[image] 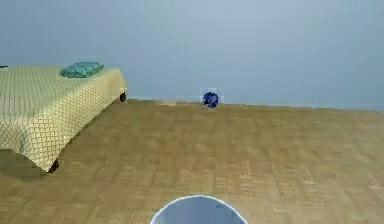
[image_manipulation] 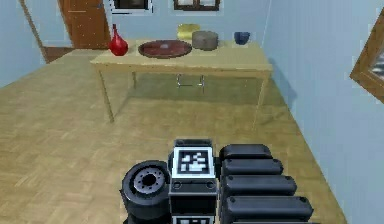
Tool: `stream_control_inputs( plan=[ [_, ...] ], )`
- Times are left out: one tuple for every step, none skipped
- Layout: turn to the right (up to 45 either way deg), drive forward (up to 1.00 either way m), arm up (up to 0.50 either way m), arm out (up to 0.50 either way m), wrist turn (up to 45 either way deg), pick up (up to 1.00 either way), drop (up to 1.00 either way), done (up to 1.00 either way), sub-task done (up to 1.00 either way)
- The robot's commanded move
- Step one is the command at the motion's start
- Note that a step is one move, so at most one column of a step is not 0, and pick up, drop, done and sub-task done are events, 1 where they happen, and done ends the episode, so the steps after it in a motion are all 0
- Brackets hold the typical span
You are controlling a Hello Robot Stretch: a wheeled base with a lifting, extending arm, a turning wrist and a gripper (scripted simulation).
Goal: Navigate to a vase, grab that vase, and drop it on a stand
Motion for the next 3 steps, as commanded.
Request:
stream_control_inputs(
  plan=[
    [-45.0, 0.00, 0.00, 0.00, 0.0, 0.00, 0.00, 0.00, 0.00],
    [-45.0, 0.00, 0.00, 0.00, 0.0, 0.00, 0.00, 0.00, 0.00],
    [-30.0, 0.00, 0.00, 0.00, 0.0, 0.00, 0.00, 0.00, 0.00]
  ],
)
